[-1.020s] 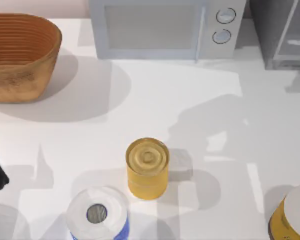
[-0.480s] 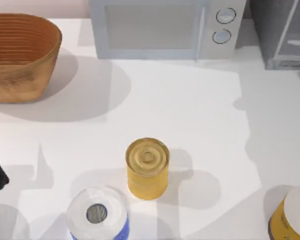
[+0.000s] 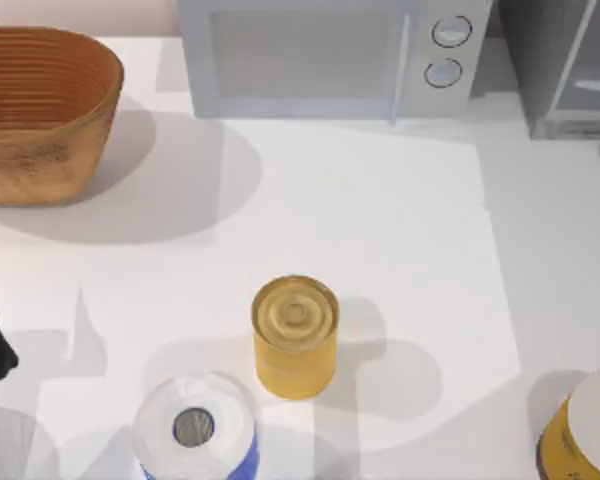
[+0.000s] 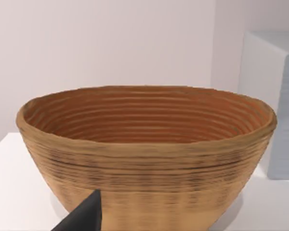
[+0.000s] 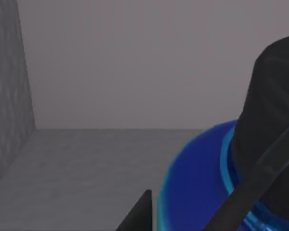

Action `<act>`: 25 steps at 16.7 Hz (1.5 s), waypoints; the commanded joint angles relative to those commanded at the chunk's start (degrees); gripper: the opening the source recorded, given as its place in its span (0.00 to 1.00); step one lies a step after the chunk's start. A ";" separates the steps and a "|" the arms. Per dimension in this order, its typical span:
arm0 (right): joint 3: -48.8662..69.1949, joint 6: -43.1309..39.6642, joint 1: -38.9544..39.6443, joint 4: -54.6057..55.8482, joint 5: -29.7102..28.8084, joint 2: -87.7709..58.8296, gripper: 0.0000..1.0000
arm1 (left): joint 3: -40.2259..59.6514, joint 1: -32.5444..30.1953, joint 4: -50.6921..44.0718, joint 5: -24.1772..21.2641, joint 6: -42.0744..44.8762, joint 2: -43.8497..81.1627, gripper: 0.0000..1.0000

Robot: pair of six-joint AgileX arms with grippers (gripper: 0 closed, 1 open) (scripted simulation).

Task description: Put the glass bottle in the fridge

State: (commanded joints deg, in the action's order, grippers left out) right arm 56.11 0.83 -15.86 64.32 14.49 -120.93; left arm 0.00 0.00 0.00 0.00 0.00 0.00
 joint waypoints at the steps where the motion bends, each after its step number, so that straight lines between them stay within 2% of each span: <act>1: 0.49 -0.01 -0.46 -0.02 -0.52 -0.09 0.01 | 0.00 0.00 0.00 0.00 0.00 0.00 1.00; 5: 5.22 0.15 -1.18 -1.81 -2.04 -2.65 0.01 | 0.00 0.00 0.00 0.00 0.00 0.00 1.00; 16: 26.07 0.00 2.81 -12.61 -2.40 -14.19 0.01 | 0.00 0.00 0.00 0.00 0.00 0.00 1.00; 24: 29.00 -0.12 2.94 -13.92 -2.91 -15.23 0.01 | 0.00 0.00 0.00 0.00 0.00 0.00 1.00; 25: 29.00 -0.12 2.94 -13.92 -2.91 -15.23 0.08 | 0.00 0.00 0.00 0.00 0.00 0.00 1.00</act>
State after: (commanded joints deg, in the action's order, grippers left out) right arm 85.11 0.71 -12.92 50.40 11.57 -136.16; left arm 0.00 0.00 0.00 0.00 0.00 0.00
